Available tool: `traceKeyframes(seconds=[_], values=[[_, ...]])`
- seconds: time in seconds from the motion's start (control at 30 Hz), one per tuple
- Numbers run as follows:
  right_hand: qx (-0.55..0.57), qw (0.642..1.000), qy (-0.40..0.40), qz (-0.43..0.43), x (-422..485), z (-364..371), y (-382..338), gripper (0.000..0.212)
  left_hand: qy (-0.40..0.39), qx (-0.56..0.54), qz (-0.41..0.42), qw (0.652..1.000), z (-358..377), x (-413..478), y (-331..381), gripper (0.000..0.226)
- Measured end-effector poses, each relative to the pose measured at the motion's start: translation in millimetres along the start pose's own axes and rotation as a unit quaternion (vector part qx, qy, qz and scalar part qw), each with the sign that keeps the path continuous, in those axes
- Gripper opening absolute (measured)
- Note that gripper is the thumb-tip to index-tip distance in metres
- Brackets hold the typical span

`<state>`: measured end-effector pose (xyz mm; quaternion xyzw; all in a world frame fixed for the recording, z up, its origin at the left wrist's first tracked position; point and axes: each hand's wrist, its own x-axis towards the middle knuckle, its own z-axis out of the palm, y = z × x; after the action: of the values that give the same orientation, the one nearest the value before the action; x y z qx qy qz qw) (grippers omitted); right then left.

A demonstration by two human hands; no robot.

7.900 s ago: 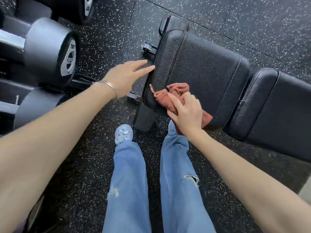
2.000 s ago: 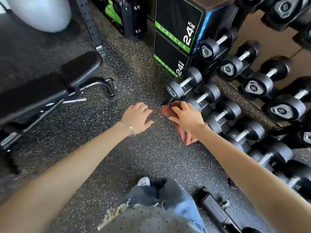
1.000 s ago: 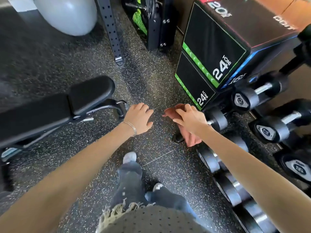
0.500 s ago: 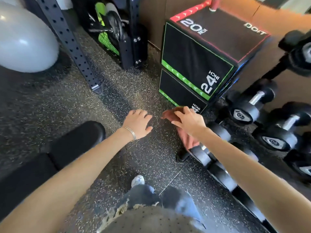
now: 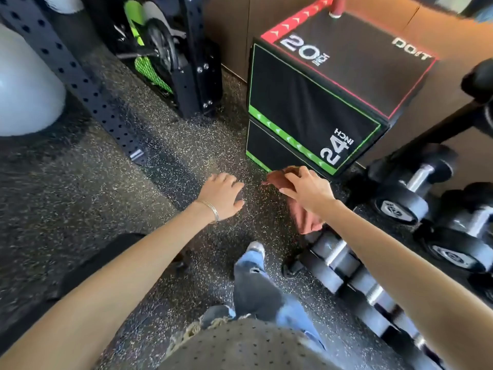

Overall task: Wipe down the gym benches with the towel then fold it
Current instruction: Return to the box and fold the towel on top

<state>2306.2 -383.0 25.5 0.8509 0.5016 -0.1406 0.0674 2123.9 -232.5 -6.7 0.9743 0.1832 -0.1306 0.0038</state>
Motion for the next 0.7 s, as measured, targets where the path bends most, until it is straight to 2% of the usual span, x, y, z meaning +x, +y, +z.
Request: traceKeyframes(seconds=[0.17, 0.3, 0.7], values=[[0.011, 1.000, 0.004, 0.014, 69.5, -23.6, 39.5, 0.041, -0.017, 0.002, 0.004, 1.000, -26.7, 74.9, -20.8, 0.057], [0.007, 1.000, -0.002, 0.013, 116.0, -42.4, 72.2, 0.041, 0.006, 0.008, 0.007, 1.000, -48.5, 136.2, -30.3, 0.058], [0.058, 0.995, -0.004, 0.082, 214.3, -66.3, 143.4, 0.045, 0.016, 0.012, 0.099, 0.995, -91.8, 292.5, -39.3, 0.056]])
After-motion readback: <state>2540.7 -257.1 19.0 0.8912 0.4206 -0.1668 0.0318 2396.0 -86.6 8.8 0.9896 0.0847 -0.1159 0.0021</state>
